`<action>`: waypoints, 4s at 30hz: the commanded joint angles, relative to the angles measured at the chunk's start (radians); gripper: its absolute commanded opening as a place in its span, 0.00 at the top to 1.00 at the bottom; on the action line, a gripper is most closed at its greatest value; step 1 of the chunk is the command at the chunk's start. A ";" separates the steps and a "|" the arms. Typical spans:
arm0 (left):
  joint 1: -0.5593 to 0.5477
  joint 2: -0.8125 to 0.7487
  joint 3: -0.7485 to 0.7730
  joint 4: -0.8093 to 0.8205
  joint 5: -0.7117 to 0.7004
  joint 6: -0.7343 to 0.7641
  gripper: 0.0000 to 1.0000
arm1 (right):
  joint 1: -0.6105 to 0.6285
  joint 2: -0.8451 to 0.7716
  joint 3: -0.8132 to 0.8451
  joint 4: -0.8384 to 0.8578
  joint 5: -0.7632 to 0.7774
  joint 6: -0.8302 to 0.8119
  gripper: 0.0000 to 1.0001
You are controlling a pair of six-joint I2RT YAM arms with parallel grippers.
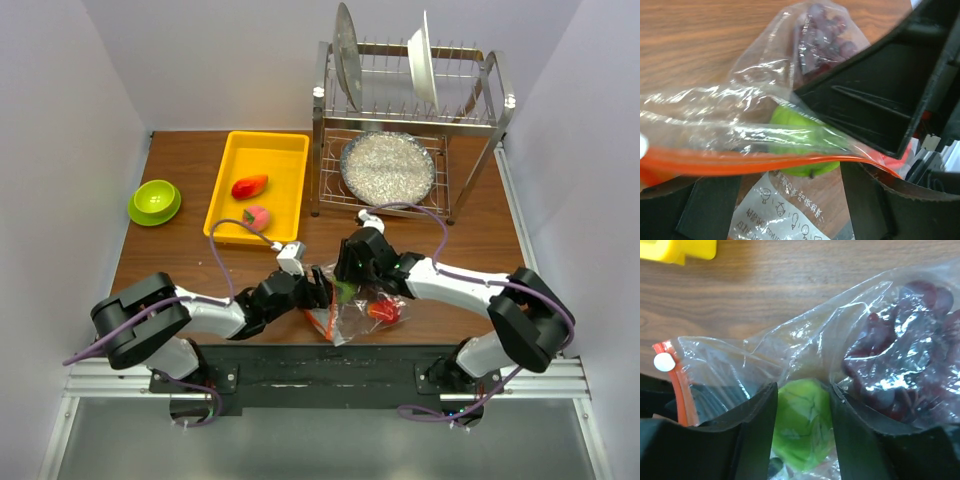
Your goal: Open the zip-top bag and remove the fake food
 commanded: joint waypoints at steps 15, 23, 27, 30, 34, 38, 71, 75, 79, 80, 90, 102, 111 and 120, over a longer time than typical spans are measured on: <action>-0.132 0.096 0.245 -0.248 -0.181 0.171 0.14 | 0.012 -0.169 -0.102 -0.062 -0.043 0.048 0.72; -0.150 0.139 0.309 -0.371 -0.258 0.157 0.23 | 0.018 -0.121 -0.130 -0.015 -0.057 0.054 0.81; -0.149 0.112 0.297 -0.380 -0.269 0.145 0.37 | 0.018 -0.115 -0.130 -0.036 -0.027 0.052 0.83; -0.150 0.064 0.277 -0.409 -0.264 0.139 0.49 | 0.015 -0.138 -0.133 -0.064 0.018 0.046 0.83; -0.149 -0.032 0.223 -0.418 -0.260 0.129 0.57 | 0.017 -0.162 -0.137 -0.073 0.047 0.043 0.83; -0.149 -0.094 0.176 -0.383 -0.267 0.117 0.65 | 0.015 -0.170 -0.131 -0.070 0.046 0.040 0.84; 0.317 -0.392 0.469 -0.840 -0.031 0.252 0.69 | 0.015 -0.250 -0.137 -0.110 0.038 0.006 0.82; 0.423 -0.173 0.599 -0.750 -0.108 0.307 0.69 | 0.015 -0.270 -0.125 -0.127 0.042 -0.006 0.80; 0.520 -0.005 0.718 -0.624 -0.145 0.352 0.69 | 0.015 -0.310 -0.113 -0.153 0.038 -0.015 0.78; 0.535 0.030 0.739 -0.615 -0.143 0.359 0.69 | 0.015 -0.319 -0.110 -0.159 0.036 -0.017 0.78; 0.618 0.334 0.880 -0.549 -0.044 0.403 0.48 | 0.015 -0.385 -0.061 -0.230 0.049 -0.049 0.69; 0.630 0.207 0.885 -0.755 -0.030 0.395 0.11 | 0.015 -0.451 -0.056 -0.337 0.125 -0.066 0.37; 0.603 -0.204 0.448 -0.736 0.067 0.245 0.39 | 0.015 -0.578 -0.110 -0.463 0.204 -0.011 0.37; 0.350 -0.542 0.047 -0.673 0.121 0.078 0.60 | 0.015 -0.704 -0.196 -0.539 0.263 0.081 0.39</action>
